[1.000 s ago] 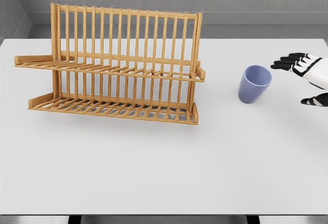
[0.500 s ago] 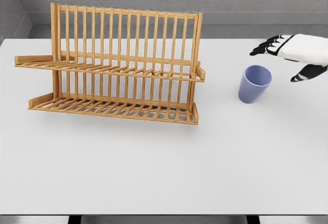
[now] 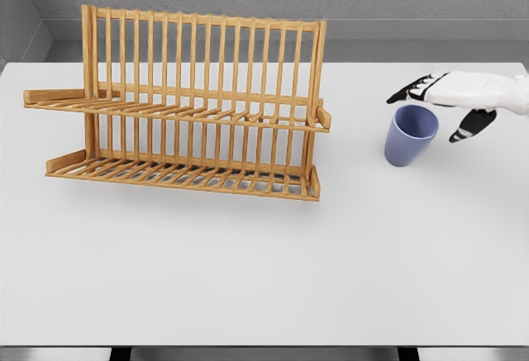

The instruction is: Right arm put cup on second shelf

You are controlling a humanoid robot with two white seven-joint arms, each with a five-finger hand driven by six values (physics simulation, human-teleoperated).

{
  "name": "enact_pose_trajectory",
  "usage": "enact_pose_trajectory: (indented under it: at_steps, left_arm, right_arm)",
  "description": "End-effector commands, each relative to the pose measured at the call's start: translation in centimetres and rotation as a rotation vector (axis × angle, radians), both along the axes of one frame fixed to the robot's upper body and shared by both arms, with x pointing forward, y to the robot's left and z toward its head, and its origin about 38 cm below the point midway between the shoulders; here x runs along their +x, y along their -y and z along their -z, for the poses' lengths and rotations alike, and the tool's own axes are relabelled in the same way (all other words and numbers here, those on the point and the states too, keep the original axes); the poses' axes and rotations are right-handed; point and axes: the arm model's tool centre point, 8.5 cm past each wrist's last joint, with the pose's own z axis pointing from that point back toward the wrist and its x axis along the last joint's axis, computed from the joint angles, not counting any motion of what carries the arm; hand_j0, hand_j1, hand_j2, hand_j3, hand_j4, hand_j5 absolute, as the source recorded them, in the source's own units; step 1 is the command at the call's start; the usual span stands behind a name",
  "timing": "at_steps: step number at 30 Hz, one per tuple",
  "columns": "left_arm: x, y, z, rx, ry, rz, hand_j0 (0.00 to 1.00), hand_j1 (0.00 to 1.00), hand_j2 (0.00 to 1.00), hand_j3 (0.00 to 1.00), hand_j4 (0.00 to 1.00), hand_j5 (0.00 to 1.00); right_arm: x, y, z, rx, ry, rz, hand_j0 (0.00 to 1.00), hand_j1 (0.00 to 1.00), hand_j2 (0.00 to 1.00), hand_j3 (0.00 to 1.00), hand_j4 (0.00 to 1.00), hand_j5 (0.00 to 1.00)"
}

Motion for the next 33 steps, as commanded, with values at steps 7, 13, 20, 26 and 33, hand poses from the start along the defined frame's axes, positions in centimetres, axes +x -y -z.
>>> enact_pose_trajectory:
  at_steps: [7, 13, 20, 26, 33]
  left_arm:
    - [0.0, 0.0, 0.0, 0.000, 0.000, 0.000, 1.00, 1.00, 1.00, 1.00, 1.00, 1.00]
    - [0.0, 0.0, 0.0, 0.000, 0.000, 0.000, 1.00, 1.00, 1.00, 1.00, 1.00, 1.00]
    - [0.0, 0.0, 0.0, 0.000, 0.000, 0.000, 1.00, 1.00, 1.00, 1.00, 1.00, 1.00]
    - [0.0, 0.0, 0.0, 0.000, 0.000, -0.002, 1.00, 1.00, 1.00, 1.00, 1.00, 1.00]
    - [0.0, 0.0, 0.0, 0.000, 0.000, 0.000, 1.00, 1.00, 1.00, 1.00, 1.00, 1.00]
  right_arm:
    - [0.5, -1.1, 2.3, -0.008, -0.058, -0.008, 1.00, 1.00, 1.00, 1.00, 1.00, 1.00]
    - [0.8, -1.4, 2.7, -0.009, -0.070, -0.005, 1.00, 1.00, 1.00, 1.00, 1.00, 1.00]
    - [1.0, -1.6, 2.3, -0.007, -0.059, -0.013, 0.90, 0.90, 0.90, 0.90, 0.90, 0.90]
    - [0.8, -2.1, 2.7, -0.012, -0.068, -0.027, 0.66, 0.66, 0.66, 0.66, 0.66, 0.66]
    - [1.0, -2.1, 2.1, -0.008, -0.055, -0.027, 0.60, 0.60, 0.60, 0.60, 0.60, 0.60]
